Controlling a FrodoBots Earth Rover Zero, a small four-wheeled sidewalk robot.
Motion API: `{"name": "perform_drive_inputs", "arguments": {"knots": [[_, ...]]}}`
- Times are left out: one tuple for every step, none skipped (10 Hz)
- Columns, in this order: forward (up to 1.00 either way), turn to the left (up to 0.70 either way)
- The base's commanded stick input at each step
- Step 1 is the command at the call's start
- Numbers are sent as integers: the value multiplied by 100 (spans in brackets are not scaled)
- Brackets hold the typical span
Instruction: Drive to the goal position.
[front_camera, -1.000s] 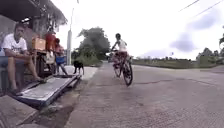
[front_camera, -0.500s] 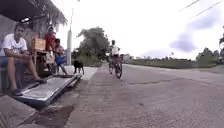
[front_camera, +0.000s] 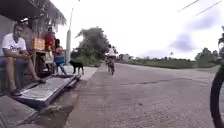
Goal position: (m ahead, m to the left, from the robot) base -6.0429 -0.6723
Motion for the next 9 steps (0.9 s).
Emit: {"name": "perform_drive_inputs", "arguments": {"knots": [[0, -45], [0, -45], [0, -45], [0, -45], [0, -45], [0, -45], [0, -45], [0, -45], [0, -45]]}}
